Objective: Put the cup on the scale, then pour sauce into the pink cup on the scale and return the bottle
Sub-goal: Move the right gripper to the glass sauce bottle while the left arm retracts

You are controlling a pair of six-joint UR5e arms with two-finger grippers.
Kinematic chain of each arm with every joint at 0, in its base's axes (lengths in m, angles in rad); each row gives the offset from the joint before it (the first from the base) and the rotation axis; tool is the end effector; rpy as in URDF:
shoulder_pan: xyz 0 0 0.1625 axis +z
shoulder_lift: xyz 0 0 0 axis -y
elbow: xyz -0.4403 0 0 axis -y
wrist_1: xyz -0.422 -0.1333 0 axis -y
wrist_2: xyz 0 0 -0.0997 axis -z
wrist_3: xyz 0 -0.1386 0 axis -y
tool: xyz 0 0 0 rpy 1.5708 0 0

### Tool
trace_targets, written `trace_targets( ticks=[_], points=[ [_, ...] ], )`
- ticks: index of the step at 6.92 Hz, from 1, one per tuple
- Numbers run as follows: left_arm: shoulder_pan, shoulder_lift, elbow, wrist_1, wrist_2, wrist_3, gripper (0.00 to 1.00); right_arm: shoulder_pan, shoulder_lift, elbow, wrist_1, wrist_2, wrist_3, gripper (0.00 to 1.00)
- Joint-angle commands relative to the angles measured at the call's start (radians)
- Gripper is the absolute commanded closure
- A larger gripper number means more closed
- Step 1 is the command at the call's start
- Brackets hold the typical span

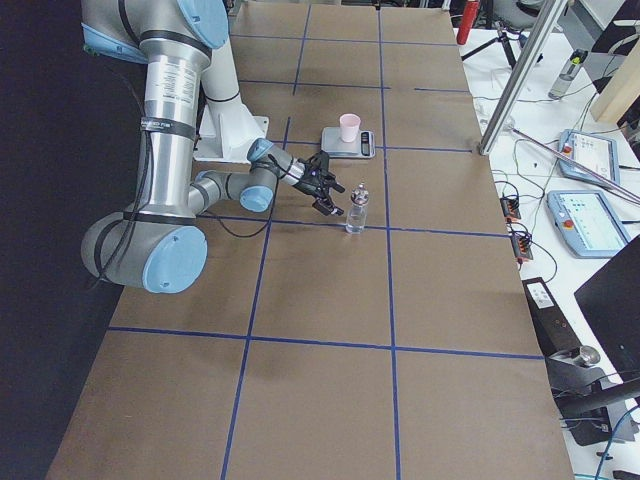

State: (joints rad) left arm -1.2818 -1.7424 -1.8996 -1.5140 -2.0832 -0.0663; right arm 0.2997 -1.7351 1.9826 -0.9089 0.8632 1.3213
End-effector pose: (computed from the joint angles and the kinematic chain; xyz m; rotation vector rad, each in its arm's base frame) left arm 0.1047 -0.5816 0.4602 0.3393 0.5750 0.3280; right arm -0.3941 -0.3556 0.4795 0.8699 -0.6602 0.3665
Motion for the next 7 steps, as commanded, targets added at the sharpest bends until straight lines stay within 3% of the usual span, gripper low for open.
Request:
trace_targets(
  ticks=[1, 7],
  points=[
    [-0.005, 0.0, -0.004, 0.002, 0.0, -0.003, 0.0, -0.004, 0.038, -0.063, 0.001, -0.03, 0.003, 0.0],
    [-0.011, 0.004, 0.007, 0.0, -0.008, -0.003, 0.0, -0.002, 0.071, -0.119, 0.002, -0.09, 0.003, 0.0]
  ],
)
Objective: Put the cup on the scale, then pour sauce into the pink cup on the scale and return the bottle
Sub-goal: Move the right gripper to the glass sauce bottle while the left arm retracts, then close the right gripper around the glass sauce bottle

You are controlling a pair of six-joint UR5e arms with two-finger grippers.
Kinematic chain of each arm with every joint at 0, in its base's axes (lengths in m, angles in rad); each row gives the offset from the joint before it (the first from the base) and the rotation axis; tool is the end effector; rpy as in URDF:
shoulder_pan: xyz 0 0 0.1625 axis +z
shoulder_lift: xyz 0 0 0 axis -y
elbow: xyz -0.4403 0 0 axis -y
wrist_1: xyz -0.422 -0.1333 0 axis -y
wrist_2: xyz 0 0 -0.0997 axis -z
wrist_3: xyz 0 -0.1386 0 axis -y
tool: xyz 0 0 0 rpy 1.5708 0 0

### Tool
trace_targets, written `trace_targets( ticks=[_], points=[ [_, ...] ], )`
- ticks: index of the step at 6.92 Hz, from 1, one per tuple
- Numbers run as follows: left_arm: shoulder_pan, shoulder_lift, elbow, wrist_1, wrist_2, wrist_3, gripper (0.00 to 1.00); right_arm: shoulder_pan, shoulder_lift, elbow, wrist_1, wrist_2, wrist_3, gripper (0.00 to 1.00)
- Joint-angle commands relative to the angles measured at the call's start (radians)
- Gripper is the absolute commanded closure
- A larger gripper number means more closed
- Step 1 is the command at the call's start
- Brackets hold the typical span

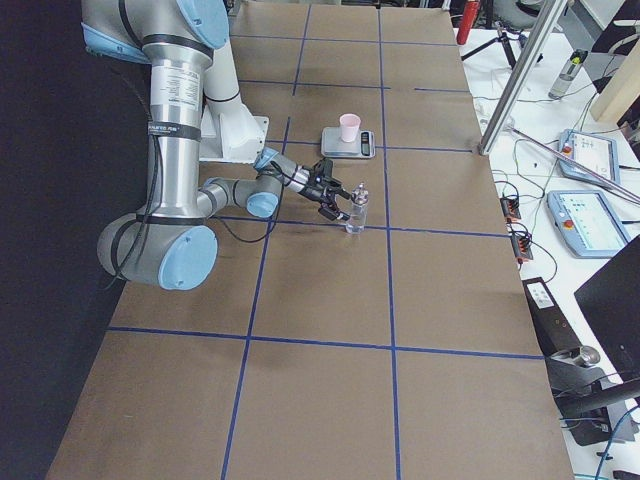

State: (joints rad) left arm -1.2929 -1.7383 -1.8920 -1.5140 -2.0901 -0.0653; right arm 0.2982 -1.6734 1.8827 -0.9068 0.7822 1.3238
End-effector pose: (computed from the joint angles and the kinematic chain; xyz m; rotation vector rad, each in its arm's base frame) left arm 0.0990 -0.5821 0.4661 0.3299 0.5779 0.3169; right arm -0.4162 -0.3702 0.4991 0.9336 -0.5985 0.3897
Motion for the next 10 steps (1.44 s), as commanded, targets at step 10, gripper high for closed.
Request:
trace_targets(
  ticks=[10],
  points=[
    [-0.006, 0.0, -0.022, 0.006, -0.001, -0.008, 0.0, 0.033, 0.082, -0.115, 0.0, -0.012, 0.0, 0.0]
  ],
)
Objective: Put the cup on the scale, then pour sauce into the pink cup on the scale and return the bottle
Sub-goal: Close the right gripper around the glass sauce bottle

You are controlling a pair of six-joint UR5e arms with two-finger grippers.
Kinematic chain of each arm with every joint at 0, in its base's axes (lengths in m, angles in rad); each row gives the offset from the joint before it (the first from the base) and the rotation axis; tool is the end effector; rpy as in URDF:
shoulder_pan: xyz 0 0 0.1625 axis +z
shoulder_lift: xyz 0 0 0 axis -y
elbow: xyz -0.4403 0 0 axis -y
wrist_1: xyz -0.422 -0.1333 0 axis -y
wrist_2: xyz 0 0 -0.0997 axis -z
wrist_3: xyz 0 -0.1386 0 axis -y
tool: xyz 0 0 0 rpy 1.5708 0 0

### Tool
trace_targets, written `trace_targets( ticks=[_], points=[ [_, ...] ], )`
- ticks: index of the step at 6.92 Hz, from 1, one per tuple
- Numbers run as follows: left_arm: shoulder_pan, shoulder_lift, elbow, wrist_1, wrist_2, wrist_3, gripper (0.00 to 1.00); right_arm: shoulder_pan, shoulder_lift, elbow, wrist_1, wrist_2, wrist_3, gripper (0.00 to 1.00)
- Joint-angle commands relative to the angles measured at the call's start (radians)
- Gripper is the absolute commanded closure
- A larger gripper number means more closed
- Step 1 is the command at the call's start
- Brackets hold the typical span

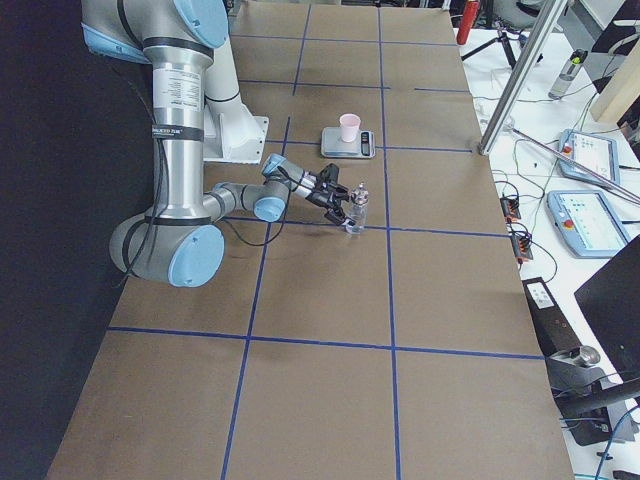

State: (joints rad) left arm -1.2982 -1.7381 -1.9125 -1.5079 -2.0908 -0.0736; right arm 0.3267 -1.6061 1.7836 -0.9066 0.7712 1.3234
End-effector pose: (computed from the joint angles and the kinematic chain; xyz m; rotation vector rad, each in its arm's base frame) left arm 0.0951 -0.5795 0.4565 0.3426 0.5808 0.3074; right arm -0.4351 -0.3931 0.5180 0.9477 -0.5516 0.4073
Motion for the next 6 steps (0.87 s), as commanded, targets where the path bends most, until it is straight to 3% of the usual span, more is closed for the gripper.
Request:
trace_targets(
  ticks=[1, 5, 6],
  points=[
    [-0.001, 0.0, -0.003, 0.0, 0.0, 0.0, 0.0, 0.008, 0.027, -0.033, 0.0, -0.001, 0.0, 0.0],
    [-0.001, 0.0, -0.005, 0.002, 0.0, 0.0, 0.0, 0.015, 0.031, -0.039, 0.0, 0.0, -0.003, 0.01],
    [-0.001, 0.0, -0.005, 0.002, 0.0, 0.0, 0.0, 0.02, 0.031, -0.039, 0.0, 0.0, -0.003, 0.07]
  ],
)
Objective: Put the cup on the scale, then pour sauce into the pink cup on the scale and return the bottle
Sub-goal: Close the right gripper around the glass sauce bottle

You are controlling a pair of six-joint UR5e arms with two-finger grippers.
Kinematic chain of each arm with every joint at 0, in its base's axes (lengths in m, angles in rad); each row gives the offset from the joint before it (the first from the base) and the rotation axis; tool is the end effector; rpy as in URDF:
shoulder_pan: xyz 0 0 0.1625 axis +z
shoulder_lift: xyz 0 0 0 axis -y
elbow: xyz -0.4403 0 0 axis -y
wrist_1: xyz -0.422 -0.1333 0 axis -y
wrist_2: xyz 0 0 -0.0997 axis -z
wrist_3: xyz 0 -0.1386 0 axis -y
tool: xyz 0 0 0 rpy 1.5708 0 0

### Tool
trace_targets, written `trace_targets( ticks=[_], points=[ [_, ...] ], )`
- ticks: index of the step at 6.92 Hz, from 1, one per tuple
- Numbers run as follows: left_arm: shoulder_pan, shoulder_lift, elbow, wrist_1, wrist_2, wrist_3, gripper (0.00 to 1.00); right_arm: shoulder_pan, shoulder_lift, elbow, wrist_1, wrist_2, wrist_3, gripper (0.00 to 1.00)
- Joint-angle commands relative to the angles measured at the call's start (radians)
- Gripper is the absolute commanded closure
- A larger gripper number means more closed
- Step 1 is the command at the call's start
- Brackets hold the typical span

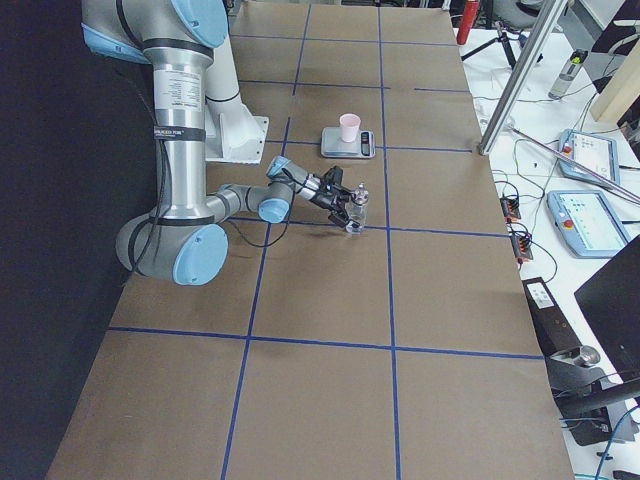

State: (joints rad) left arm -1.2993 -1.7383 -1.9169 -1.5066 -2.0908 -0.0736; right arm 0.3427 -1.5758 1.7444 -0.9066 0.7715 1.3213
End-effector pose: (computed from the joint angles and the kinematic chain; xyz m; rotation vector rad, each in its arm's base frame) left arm 0.0943 -0.5789 0.4543 0.3461 0.5810 0.3071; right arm -0.4421 -0.4047 0.5232 0.9513 -0.5350 0.4162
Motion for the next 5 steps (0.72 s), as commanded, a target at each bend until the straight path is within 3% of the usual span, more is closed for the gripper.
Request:
trace_targets(
  ticks=[1, 2, 5],
  points=[
    [0.0, 0.0, 0.001, 0.0, 0.0, 0.0, 0.0, 0.009, 0.002, 0.0, 0.002, 0.0, 0.001, 0.46],
    [0.0, 0.0, 0.001, 0.0, 0.0, 0.0, 0.0, 0.016, 0.002, 0.0, 0.008, 0.0, 0.003, 0.96],
    [-0.003, 0.0, -0.001, 0.0, 0.0, 0.0, 0.0, 0.08, 0.045, 0.032, 0.003, 0.02, -0.04, 1.0]
  ],
)
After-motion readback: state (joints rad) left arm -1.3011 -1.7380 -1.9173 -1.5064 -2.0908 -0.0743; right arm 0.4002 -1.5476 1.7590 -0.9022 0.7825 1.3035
